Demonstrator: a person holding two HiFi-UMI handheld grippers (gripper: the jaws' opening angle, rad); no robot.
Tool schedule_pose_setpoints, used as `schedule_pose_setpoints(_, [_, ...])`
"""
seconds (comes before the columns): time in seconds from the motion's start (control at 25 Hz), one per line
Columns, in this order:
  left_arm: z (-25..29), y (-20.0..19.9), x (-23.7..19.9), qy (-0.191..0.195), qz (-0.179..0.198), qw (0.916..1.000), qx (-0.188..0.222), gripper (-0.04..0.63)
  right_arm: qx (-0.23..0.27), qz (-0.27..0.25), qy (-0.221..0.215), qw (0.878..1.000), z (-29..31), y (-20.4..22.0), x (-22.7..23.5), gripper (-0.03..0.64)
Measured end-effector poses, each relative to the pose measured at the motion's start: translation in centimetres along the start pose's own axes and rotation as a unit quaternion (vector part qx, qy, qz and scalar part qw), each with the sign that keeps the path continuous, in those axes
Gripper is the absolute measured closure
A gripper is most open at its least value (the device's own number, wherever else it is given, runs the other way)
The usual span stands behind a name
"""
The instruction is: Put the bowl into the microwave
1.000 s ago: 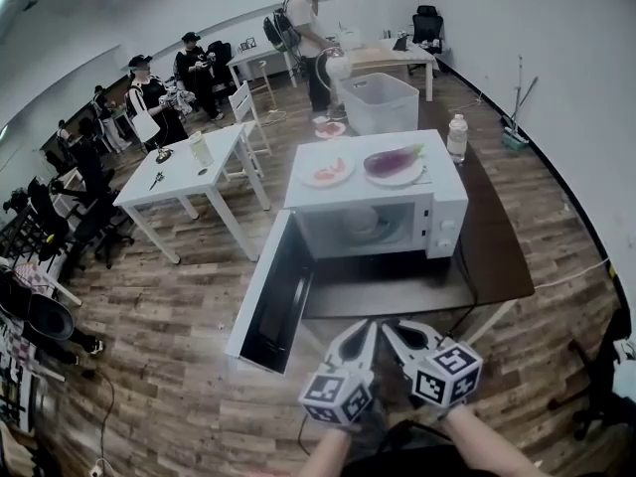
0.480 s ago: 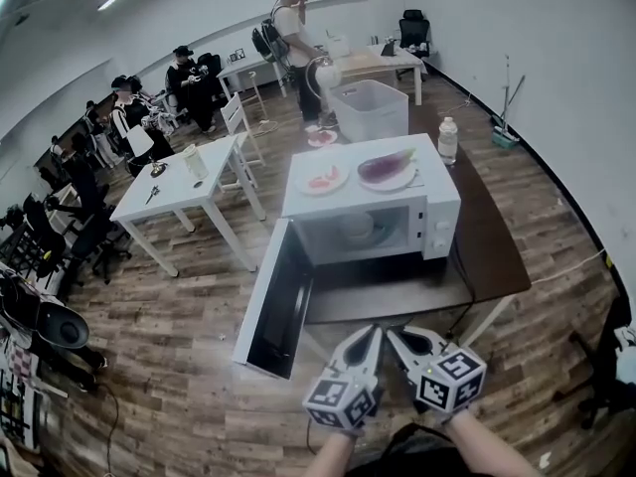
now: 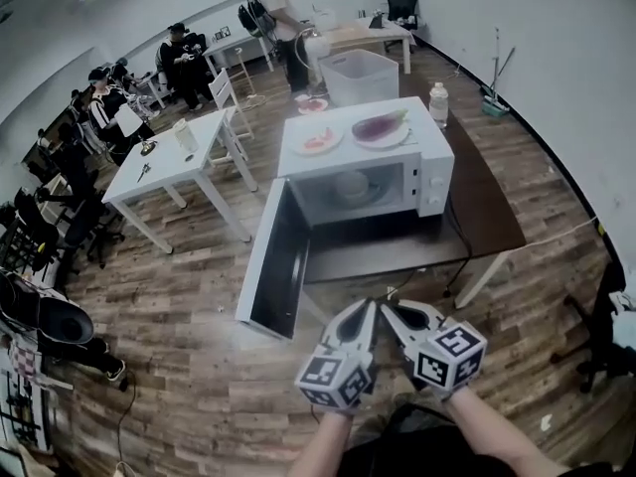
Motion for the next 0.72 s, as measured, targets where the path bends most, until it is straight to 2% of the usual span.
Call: schedule_pose_setpoints(0.72, [-5.8,1.7,4.2,0.014,-0.003,0.9999,0.003,0.595,0.015,-0.006,0.021,1.000,-5.2,3.7,-4.0,0.617])
Point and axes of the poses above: the fingertips, and each gripper's own axes: z forward along the fingers, x to its right, y out of its underside, the point moved 4 cm from there along -z, backward along the fingers, and after that the axes turned 8 degrees about z, right-handed, at the moved point
